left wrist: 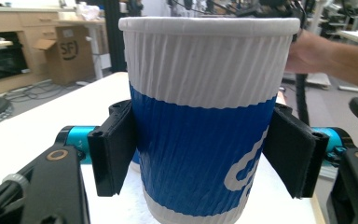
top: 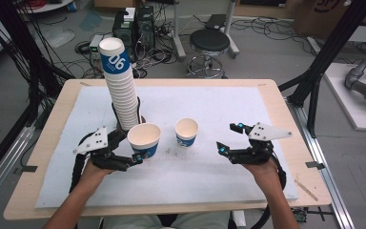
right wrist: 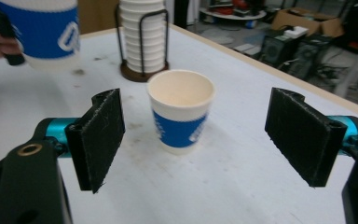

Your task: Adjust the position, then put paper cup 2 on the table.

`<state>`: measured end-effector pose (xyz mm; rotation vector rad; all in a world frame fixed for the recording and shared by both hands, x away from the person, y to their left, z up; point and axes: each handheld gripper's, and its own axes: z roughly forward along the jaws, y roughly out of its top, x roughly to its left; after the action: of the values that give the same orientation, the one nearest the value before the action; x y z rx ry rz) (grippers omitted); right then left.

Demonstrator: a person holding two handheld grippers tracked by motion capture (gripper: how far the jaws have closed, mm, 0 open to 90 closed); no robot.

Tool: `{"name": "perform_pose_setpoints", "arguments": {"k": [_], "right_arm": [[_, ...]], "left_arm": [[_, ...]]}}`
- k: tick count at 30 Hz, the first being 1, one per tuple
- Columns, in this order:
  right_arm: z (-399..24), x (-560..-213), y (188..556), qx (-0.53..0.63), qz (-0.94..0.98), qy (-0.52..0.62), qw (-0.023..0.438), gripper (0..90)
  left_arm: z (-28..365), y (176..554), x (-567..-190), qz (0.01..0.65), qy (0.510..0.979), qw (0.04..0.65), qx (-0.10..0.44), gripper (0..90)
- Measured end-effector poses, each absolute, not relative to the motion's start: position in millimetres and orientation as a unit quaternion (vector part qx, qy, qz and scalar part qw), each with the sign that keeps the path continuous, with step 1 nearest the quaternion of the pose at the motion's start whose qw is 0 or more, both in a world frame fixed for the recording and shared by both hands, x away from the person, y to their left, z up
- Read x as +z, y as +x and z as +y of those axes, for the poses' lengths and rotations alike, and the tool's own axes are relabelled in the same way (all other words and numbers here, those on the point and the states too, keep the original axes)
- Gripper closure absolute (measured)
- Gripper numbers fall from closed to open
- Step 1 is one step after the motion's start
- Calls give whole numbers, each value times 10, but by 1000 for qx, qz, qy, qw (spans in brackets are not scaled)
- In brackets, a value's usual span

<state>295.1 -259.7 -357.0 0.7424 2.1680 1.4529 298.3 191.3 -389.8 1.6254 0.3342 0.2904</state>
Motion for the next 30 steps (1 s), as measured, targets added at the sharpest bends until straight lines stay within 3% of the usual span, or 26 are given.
{"name": "perform_pose_setpoints", "arguments": {"k": [7, 30], "right_arm": [[-2776, -3676, 2913, 524, 765, 290, 235, 203], [-2910, -3792, 2885, 532, 752, 315, 230, 203]], "left_arm": [[2045, 2947, -3880, 163, 706, 673, 150, 292], [2202, 2885, -3947, 169, 692, 681, 171, 292]]}}
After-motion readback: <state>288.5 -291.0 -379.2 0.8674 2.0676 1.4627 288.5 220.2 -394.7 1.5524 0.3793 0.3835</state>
